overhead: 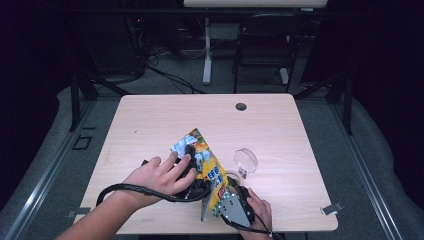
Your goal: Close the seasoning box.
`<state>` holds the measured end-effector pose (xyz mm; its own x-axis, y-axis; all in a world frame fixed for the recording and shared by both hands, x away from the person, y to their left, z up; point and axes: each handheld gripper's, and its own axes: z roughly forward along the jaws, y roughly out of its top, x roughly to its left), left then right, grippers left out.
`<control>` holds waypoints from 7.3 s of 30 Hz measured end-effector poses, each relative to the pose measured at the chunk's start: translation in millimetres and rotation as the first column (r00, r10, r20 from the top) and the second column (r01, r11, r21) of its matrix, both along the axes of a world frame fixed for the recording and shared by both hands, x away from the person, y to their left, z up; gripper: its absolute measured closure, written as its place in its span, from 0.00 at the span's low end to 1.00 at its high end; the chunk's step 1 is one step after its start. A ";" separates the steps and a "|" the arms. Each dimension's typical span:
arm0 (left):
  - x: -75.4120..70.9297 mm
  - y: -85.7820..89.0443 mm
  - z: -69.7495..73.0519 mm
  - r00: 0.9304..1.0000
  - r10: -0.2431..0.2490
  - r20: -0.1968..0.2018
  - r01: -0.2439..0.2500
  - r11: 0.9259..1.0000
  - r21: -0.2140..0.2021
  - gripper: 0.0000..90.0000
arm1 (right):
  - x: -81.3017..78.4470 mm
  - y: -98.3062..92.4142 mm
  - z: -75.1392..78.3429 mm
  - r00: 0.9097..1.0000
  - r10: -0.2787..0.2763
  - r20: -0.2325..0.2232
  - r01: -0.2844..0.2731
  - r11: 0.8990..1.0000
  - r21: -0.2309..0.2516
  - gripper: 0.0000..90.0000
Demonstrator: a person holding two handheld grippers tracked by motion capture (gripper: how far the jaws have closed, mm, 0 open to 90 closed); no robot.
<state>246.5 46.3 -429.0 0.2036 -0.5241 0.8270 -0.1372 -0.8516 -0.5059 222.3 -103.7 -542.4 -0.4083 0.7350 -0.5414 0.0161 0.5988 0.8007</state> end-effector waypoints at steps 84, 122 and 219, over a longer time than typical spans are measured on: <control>2.5 18.1 -22.8 0.993 0.072 -0.098 -0.089 0.980 -0.179 0.91 | 3.5 -10.6 5.2 0.998 -0.008 -0.056 0.015 0.992 0.128 0.79; 2.9 38.3 -58.0 0.963 0.109 -0.247 -0.214 0.868 -0.448 0.91 | 2.5 -9.9 5.2 0.999 -0.010 -0.032 0.014 0.995 0.102 0.79; 6.9 56.1 -112.6 0.837 -0.011 -0.547 -0.460 0.528 -0.714 0.92 | -1.1 -10.1 2.8 1.000 0.011 -0.008 -0.011 0.998 0.066 0.71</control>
<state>253.4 102.5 -541.6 0.6564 0.4237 0.6242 0.1265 -0.8775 0.4626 221.2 -113.8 -539.6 -0.4208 0.7645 -0.4883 0.0164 0.5446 0.8385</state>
